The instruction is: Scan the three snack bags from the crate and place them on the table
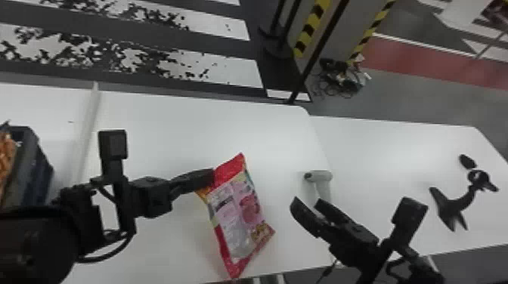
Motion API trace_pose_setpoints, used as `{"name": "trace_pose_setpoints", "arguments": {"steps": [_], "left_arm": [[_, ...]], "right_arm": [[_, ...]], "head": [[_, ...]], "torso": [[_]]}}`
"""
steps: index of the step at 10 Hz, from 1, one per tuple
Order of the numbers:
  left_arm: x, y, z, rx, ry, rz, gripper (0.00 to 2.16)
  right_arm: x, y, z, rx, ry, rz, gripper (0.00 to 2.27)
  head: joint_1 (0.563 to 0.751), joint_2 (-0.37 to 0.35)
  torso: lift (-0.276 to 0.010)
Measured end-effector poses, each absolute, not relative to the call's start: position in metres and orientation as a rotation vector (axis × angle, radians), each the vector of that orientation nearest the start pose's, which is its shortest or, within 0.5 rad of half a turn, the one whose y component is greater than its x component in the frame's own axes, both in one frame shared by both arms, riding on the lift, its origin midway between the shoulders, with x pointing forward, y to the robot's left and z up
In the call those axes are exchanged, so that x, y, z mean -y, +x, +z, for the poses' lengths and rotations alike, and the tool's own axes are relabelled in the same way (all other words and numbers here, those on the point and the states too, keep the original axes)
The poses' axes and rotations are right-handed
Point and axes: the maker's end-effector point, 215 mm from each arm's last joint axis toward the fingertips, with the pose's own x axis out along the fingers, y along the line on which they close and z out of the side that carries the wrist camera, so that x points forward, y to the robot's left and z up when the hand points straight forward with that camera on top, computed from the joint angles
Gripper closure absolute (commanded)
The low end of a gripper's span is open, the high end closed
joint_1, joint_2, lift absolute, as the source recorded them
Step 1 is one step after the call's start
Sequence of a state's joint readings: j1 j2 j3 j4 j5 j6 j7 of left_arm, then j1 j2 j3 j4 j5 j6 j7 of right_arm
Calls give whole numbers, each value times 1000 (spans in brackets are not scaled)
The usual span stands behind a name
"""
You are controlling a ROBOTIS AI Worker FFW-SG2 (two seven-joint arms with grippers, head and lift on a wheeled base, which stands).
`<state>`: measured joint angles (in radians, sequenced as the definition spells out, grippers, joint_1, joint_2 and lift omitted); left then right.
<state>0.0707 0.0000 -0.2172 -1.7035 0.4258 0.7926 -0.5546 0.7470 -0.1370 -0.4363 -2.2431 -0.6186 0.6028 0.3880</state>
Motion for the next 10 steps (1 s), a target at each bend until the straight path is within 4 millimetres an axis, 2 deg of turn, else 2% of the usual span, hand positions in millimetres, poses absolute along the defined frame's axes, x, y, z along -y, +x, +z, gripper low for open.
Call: {"name": "trace_pose_setpoints", "arguments": {"steps": [1, 2, 3, 4, 5, 6, 8, 10], "left_arm": [[58, 434, -455, -676, -473, -876, 1983], [55, 458, -464, -640, -380, -800, 1895], [55, 481, -470, -587, -274, -731, 1541], [62, 490, -479, -577, -189, -721, 772], [67, 489, -485, -586, -170, -735, 471], [70, 487, -488, -594, -166, -746, -2], [72, 480, -493, -598, -131, -745, 33], [59, 478, -481, -556, -89, -692, 33]], "right_arm": [[310, 328, -420, -500, 400, 205, 127], [311, 329, -422, -501, 401, 204, 127], [310, 331, -424, -501, 404, 206, 127], [308, 332, -424, -500, 405, 209, 127], [307, 333, -424, -499, 406, 210, 127], [307, 332, -425, -500, 407, 209, 127], [306, 331, -425, -503, 410, 209, 127], [306, 329, -426, -504, 405, 209, 127]], "head": [[695, -350], [695, -350], [695, -350], [695, -350], [695, -350], [695, -350], [695, -350], [695, -350]], "torso": [[-62], [-62], [-62], [-62], [-62], [-62], [-62], [-62]]}}
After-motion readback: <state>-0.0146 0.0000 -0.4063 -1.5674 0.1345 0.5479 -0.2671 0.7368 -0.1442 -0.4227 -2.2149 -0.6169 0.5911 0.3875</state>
